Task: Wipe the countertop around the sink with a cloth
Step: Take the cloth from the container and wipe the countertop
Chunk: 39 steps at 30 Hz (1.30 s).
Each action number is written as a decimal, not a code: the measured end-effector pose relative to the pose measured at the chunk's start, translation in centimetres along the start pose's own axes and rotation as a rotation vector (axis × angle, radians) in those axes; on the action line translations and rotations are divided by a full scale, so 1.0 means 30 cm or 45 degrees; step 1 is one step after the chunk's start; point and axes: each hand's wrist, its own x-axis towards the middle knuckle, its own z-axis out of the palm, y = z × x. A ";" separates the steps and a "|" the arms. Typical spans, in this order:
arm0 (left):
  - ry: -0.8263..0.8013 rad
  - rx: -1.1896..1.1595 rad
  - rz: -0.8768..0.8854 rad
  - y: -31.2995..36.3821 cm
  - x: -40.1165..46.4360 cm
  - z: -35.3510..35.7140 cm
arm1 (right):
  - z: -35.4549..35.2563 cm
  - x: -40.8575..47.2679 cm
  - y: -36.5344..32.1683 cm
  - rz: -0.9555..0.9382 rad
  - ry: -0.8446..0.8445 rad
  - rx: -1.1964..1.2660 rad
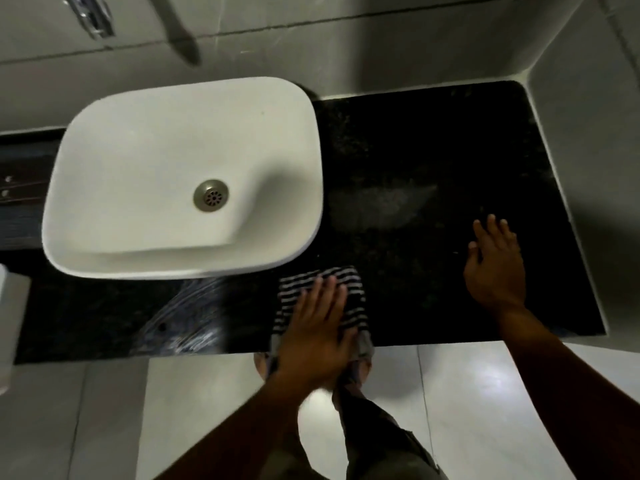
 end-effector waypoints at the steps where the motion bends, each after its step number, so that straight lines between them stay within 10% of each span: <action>1: 0.012 0.030 -0.067 -0.080 -0.031 -0.005 | -0.003 0.001 -0.003 0.003 -0.003 -0.012; 11: 0.121 -0.012 -0.507 -0.267 -0.071 -0.008 | 0.067 -0.112 -0.313 -0.003 -0.166 -0.211; 18: 0.111 -0.034 -0.281 -0.337 -0.116 -0.034 | 0.143 -0.192 -0.437 -0.099 -0.093 -0.157; 26: 0.166 -0.154 -1.274 -0.796 -0.212 -0.084 | 0.144 -0.197 -0.459 -0.052 -0.083 -0.105; 35: 0.154 -0.148 -0.561 -0.261 -0.144 0.002 | 0.159 -0.198 -0.448 -0.074 -0.049 -0.081; 39: 0.109 -0.116 -0.962 -0.593 -0.266 -0.041 | 0.158 -0.197 -0.448 -0.087 -0.036 -0.083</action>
